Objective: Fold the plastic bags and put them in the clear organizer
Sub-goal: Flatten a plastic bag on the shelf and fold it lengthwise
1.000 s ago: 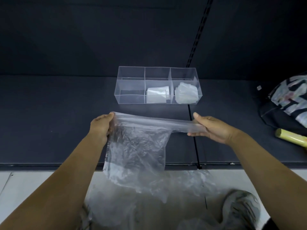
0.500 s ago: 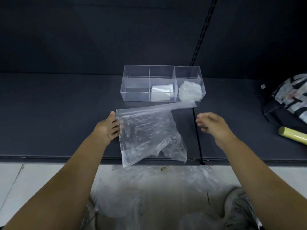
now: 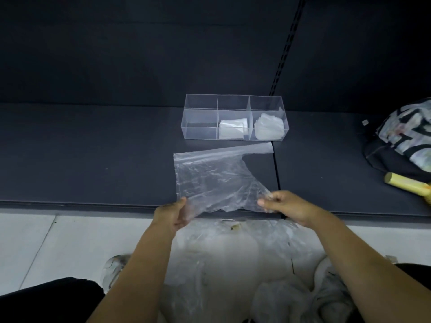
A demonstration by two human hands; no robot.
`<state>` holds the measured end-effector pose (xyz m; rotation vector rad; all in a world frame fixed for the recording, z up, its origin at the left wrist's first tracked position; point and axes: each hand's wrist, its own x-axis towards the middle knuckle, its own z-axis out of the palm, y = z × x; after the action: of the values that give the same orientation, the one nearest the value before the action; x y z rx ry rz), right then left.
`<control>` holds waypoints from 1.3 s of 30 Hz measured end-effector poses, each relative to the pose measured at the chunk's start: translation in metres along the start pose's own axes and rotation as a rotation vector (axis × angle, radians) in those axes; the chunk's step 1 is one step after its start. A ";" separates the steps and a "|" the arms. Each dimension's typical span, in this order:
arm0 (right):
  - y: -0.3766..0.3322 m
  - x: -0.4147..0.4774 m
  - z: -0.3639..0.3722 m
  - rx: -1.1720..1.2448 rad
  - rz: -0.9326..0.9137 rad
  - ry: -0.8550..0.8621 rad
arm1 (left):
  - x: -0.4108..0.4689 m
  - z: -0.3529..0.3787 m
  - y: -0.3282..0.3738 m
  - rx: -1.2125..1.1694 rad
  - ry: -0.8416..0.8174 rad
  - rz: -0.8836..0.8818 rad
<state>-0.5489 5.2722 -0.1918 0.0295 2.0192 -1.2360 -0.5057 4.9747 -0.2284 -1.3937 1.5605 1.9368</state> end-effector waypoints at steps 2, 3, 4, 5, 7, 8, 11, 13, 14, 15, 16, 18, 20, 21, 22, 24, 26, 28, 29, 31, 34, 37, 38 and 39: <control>0.000 -0.009 -0.017 -0.102 0.028 -0.027 | 0.005 -0.005 0.007 0.007 0.067 0.065; 0.000 -0.013 -0.026 -0.156 0.037 -0.046 | 0.007 -0.008 0.010 0.036 0.100 0.109; 0.000 -0.016 -0.033 -0.195 0.049 -0.058 | 0.008 -0.011 0.011 0.083 0.137 0.161; 0.001 -0.018 -0.040 -0.214 0.067 -0.064 | 0.009 -0.012 0.012 0.148 0.163 0.223; 0.005 -0.017 -0.047 -0.164 0.112 -0.037 | 0.009 -0.012 0.009 0.296 0.166 0.345; 0.007 -0.015 -0.049 -0.109 0.118 0.002 | 0.009 -0.010 0.007 0.358 0.165 0.403; 0.014 -0.007 -0.049 0.057 0.082 0.181 | 0.010 -0.004 -0.002 0.467 0.174 0.532; 0.020 -0.003 -0.048 0.120 0.062 0.292 | 0.009 0.000 -0.008 0.510 0.184 0.564; 0.025 -0.002 -0.048 0.143 0.066 0.343 | 0.008 0.001 -0.012 0.532 0.192 0.565; 0.030 -0.001 -0.048 0.161 0.075 0.396 | 0.007 0.003 -0.015 0.558 0.202 0.567; 0.035 0.000 -0.048 0.175 0.089 0.454 | 0.006 0.004 -0.018 0.583 0.215 0.571; 0.044 0.003 -0.047 0.190 0.116 0.577 | 0.004 0.006 -0.021 0.618 0.233 0.576; 0.050 0.003 -0.044 0.175 0.129 0.690 | 0.002 0.010 -0.025 0.666 0.246 0.575; 0.053 0.004 -0.043 0.157 0.140 0.739 | 0.000 0.012 -0.029 0.698 0.265 0.574; 0.054 0.004 -0.040 0.122 0.166 0.788 | -0.002 0.014 -0.032 0.726 0.299 0.568; 0.051 0.003 -0.032 -0.037 0.268 0.924 | -0.009 0.017 -0.036 0.745 0.410 0.561; 0.038 0.003 -0.017 -0.266 0.293 1.078 | -0.013 0.022 -0.036 0.710 0.522 0.670; 0.018 0.011 0.007 -0.449 0.131 1.143 | -0.014 0.030 -0.032 0.692 0.547 0.903; 0.006 0.018 0.022 -0.495 0.002 1.120 | -0.011 0.036 -0.028 0.723 0.527 1.003; -0.017 0.036 0.056 -0.514 -0.256 0.956 | -0.002 0.048 -0.015 0.868 0.412 1.103; -0.048 0.067 0.106 -0.574 -0.457 0.615 | 0.023 0.057 0.004 1.189 0.269 1.085; -0.055 0.096 0.134 -0.642 -0.464 0.442 | 0.049 0.051 0.006 1.567 0.229 0.995; -0.050 0.103 0.135 -0.696 -0.429 0.419 | 0.055 0.048 0.004 1.639 0.230 0.987; -0.041 0.108 0.131 -0.776 -0.390 0.408 | 0.059 0.046 0.001 1.657 0.231 0.993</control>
<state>-0.5653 5.1119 -0.2582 -0.5459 2.8404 -0.6007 -0.5584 4.9943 -0.2779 -0.0238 2.9703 0.0330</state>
